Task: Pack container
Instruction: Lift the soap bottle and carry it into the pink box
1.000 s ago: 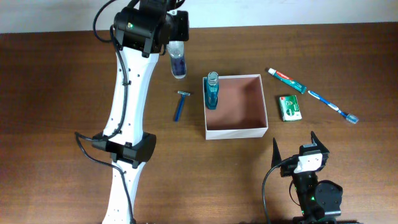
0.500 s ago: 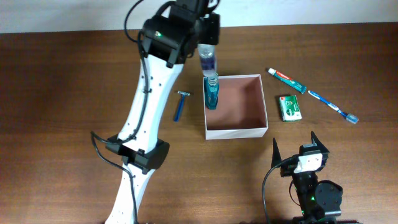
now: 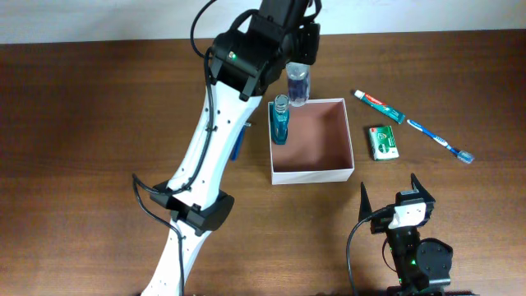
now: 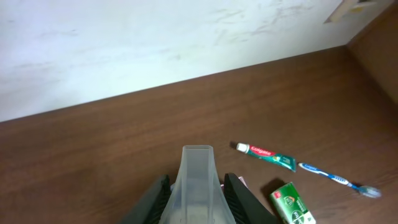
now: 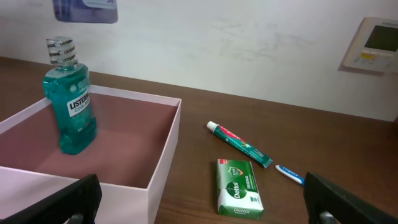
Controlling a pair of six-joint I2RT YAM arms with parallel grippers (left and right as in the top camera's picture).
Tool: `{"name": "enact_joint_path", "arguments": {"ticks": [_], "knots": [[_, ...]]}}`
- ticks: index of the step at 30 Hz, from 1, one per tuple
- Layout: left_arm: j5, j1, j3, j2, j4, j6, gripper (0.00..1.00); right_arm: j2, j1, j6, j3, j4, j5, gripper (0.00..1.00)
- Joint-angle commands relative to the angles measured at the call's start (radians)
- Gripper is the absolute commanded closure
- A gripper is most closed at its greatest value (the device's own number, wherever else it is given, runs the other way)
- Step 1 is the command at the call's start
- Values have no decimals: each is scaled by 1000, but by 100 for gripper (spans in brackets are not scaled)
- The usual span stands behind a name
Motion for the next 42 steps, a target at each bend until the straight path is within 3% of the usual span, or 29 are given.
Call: {"name": "enact_joint_path", "arguments": {"ticks": [1, 25, 42], "knots": [[10, -19, 25, -16, 23, -14, 71, -10, 9, 1, -5, -6, 9, 1], [-39, -45, -168, 16, -41, -80, 71, -10, 9, 1, -5, -6, 9, 1], [-38, -46, -184, 87, -36, -77, 71, -10, 9, 1, -5, -6, 9, 1]]}}
